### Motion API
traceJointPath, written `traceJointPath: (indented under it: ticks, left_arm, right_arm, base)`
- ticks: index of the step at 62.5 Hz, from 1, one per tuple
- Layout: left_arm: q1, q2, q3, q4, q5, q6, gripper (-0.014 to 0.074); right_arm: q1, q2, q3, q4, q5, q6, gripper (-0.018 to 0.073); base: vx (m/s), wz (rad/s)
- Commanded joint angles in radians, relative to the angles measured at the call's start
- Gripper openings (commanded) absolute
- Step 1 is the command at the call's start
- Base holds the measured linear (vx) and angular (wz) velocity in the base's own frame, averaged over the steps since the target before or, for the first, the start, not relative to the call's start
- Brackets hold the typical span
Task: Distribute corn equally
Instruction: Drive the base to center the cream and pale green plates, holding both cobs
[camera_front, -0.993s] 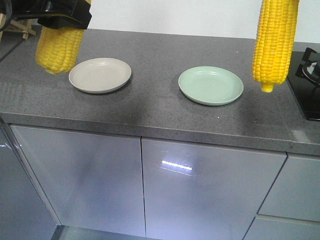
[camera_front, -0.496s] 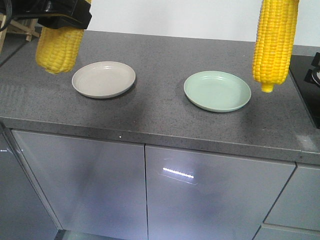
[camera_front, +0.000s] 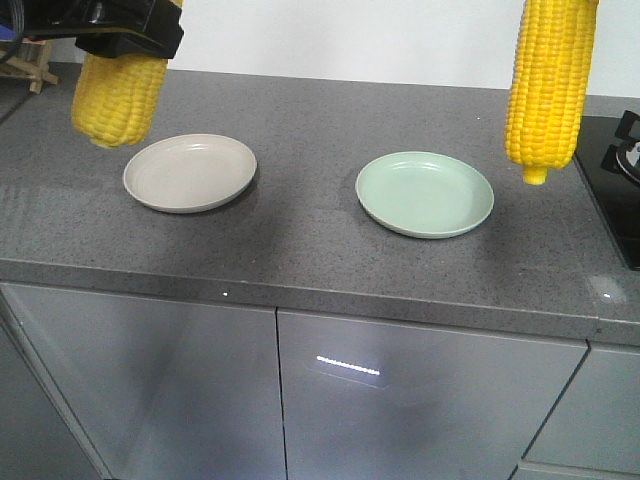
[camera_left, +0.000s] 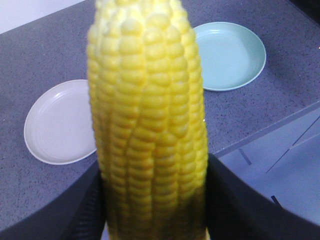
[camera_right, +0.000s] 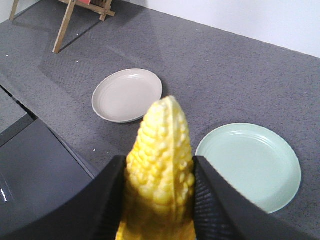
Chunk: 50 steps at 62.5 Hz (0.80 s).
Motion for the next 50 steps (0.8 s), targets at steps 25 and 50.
traceJointPath:
  ticks: [25, 50]
  left_arm:
    - [-0.003, -0.033, -0.022, 0.002, -0.030, -0.011, -0.0008]
    - [-0.003, -0.033, -0.022, 0.002, -0.030, -0.011, -0.0008]
  right_arm:
    - [-0.005, -0.026, -0.020, 0.035, 0.002, -0.007, 0.0101]
    - [-0.005, -0.026, -0.020, 0.035, 0.002, -0.007, 0.0101]
  base:
    - [0.08, -0.07]
    - [0.09, -0.07]
